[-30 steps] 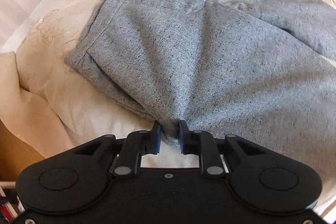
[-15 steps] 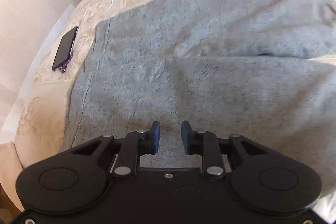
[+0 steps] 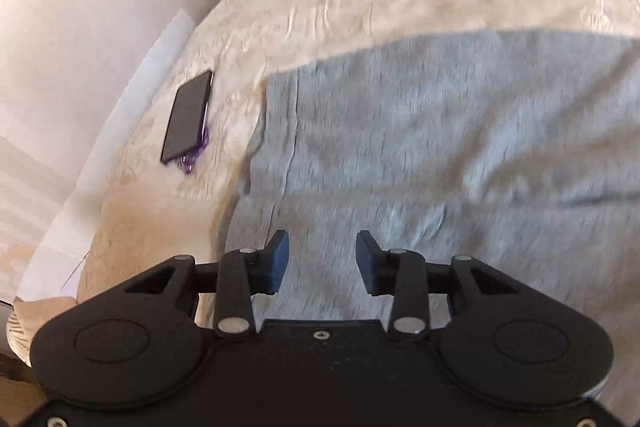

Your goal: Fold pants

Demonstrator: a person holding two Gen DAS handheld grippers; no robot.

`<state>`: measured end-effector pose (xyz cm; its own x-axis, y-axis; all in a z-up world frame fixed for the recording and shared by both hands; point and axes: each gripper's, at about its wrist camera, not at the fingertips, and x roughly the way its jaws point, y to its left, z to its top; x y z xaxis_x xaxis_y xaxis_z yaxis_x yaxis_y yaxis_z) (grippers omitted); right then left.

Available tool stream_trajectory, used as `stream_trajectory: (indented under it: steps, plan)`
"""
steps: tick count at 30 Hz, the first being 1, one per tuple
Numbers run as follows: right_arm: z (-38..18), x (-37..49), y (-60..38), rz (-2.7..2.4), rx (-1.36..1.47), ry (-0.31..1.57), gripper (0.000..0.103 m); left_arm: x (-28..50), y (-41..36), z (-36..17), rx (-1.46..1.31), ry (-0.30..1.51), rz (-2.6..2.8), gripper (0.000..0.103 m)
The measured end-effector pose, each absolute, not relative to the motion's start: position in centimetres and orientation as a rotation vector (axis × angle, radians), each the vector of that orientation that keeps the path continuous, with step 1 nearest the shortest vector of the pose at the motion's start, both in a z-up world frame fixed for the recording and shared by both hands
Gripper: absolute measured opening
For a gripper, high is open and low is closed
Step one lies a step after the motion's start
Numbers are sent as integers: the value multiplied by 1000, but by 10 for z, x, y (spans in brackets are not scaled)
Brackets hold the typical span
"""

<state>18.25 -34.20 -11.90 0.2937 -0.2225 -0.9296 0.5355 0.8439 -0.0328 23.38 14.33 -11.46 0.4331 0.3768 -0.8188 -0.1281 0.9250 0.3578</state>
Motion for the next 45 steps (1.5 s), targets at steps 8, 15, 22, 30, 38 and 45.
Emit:
stream_trajectory:
  steps: [8,15,22,30,38,45]
  plan:
    - [-109,344,-394,-461,369,1074,29,308,72,-73,175,994,296,48]
    - [-146,451,-423,-542,474,1081,30,333,35,-81,137,1024,327,51]
    - [-195,491,-439,-659,453,1232,25,341,23,-92,169,1092,342,51]
    - [-171,400,-439,-566,480,1165,1,378,21,-103,150,1143,301,51]
    - [-163,300,-427,-565,535,1170,1,431,34,-128,-74,1278,241,51]
    - [-166,289,-420,-556,549,1180,1,466,46,-154,-119,1357,320,56]
